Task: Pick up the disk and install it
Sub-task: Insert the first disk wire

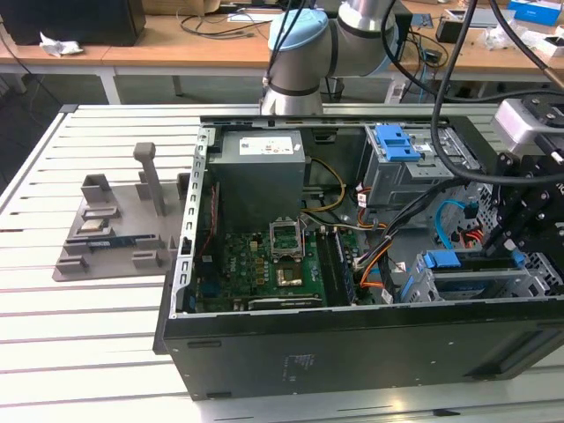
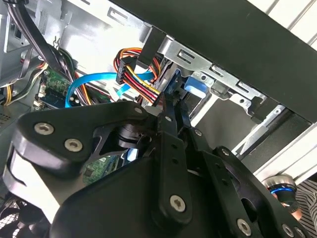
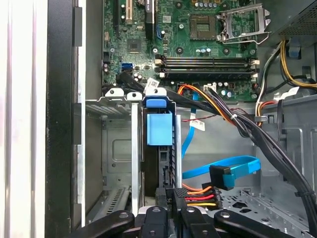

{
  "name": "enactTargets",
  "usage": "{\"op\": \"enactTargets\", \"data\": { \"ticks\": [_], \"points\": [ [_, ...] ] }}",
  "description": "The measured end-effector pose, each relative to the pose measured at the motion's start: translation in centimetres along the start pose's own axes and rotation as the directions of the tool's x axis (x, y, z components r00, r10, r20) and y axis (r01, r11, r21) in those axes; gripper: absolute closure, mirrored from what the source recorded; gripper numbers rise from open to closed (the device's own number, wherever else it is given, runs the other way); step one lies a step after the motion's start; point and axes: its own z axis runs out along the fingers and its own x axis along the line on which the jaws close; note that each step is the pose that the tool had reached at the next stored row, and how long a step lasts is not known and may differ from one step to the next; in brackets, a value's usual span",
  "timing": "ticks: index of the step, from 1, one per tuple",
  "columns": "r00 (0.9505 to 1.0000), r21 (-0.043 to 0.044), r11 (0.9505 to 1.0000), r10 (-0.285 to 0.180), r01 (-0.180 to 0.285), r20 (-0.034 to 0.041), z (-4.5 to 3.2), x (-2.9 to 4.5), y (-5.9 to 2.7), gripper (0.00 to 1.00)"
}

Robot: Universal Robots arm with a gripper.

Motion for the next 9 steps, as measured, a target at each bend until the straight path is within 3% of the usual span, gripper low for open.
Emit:
{"op": "enactTargets", "data": {
  "ticks": [4, 5, 6, 9],
  "points": [
    [1.0, -0.0001, 1.0, 0.0, 0.0, 0.0007, 0.04, 0.02, 0.01, 0.82],
    [1.0, 0.0, 1.0, 0.0, 0.0, 0.0004, 0.02, 0.02, 0.01, 0.75],
    [1.0, 0.0, 1.0, 0.0, 0.0, 0.0002, 0.0, 0.03, 0.01, 0.75],
    [1.0, 0.0, 1.0, 0.0, 0.0, 0.0003, -0.81, 0.01, 0.06, 0.75]
  ]
}}
